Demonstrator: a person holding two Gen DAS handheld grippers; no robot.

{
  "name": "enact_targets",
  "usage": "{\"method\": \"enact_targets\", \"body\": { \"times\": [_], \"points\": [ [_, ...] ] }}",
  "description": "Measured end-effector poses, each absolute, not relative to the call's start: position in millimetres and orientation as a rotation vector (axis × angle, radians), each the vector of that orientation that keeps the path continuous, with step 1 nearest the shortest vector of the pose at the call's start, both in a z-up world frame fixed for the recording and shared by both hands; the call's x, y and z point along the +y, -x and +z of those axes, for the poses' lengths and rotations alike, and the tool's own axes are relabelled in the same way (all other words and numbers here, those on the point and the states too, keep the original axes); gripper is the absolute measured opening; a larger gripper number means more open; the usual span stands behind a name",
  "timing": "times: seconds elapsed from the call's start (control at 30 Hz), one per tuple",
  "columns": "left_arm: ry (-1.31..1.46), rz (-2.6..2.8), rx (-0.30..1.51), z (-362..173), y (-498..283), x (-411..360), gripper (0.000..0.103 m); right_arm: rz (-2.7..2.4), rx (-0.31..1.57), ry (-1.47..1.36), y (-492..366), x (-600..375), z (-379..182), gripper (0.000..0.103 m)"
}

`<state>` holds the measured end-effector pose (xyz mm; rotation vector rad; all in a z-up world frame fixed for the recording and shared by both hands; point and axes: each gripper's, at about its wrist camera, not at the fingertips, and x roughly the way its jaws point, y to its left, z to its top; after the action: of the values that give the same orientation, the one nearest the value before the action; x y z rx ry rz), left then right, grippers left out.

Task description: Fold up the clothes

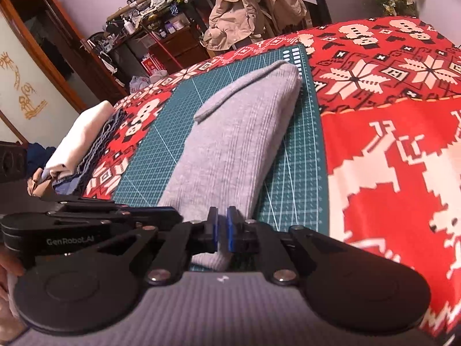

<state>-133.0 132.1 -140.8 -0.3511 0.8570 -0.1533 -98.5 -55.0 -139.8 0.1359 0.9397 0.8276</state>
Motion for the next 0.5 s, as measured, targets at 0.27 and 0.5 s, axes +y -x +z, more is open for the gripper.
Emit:
{"method": "enact_targets", "body": {
  "times": [0.27, 0.5],
  "points": [
    [0.375, -0.142, 0.854, -124, 151, 140, 0.002, 0.794, 0.977, -0.121, 106, -75, -133, 0.009],
    [0.479, -0.129, 0.749, -107, 108, 156, 0.002, 0.806, 0.871, -0.151, 75, -63, -105, 0.009]
  ]
}}
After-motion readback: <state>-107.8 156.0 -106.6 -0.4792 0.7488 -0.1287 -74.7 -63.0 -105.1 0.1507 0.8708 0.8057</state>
